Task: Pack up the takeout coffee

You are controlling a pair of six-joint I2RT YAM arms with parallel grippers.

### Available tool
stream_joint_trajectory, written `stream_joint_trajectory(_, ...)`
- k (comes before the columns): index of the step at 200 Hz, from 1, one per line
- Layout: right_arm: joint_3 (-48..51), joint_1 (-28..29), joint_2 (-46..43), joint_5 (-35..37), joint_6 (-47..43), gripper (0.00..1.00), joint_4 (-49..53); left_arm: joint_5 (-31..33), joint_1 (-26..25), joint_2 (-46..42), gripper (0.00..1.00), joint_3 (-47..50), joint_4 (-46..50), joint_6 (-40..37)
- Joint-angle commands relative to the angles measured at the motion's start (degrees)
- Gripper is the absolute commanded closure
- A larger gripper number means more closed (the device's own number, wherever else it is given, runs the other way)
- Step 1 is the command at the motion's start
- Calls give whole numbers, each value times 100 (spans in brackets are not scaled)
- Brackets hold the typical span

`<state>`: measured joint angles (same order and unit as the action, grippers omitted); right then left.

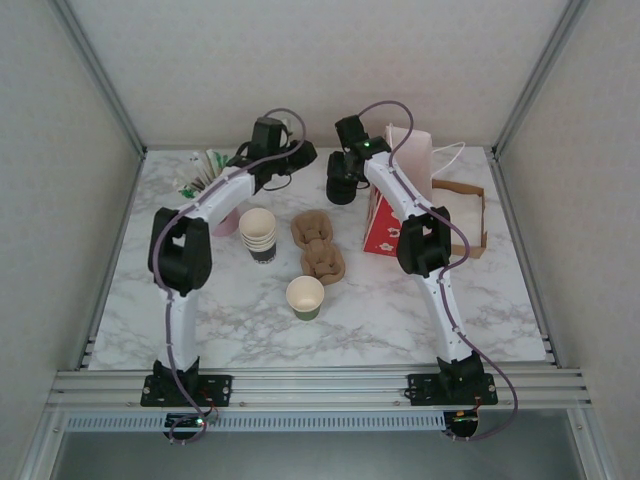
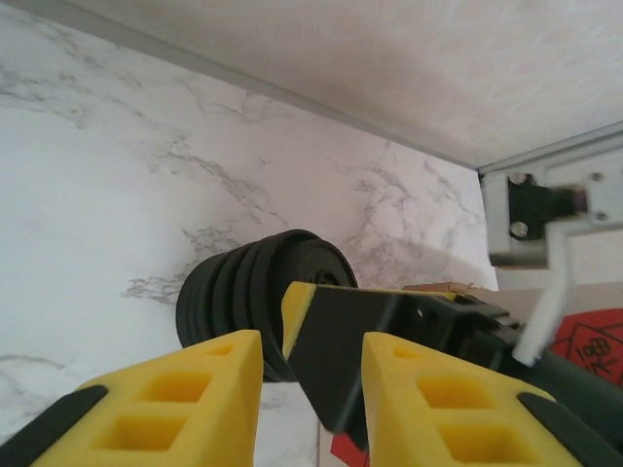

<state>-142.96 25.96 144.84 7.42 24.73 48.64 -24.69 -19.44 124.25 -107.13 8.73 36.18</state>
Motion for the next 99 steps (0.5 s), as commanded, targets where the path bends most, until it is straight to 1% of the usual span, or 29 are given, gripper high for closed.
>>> stream_joint_trajectory(1,-2,-4,-291,0,71,36,-15,-391,70,431,71,-753,437,108)
stream_joint_trajectory(13,0,-14,-277,-18,77,36,-26,-459,66,640,72,-944,522,121)
stream_joint_trajectory(38,-13,-14,-258,-56,113,36,-39,-590,70,1054,77,-1358,802,92)
stream_joint_trajectory(65,-11,-28,-261,-61,148,36,-26,-688,88,1279,82,-1494,876,91)
stream_joint_trajectory(99,-17,-31,-254,-87,180,36,-36,-800,94,1531,86,-1709,1097,-52)
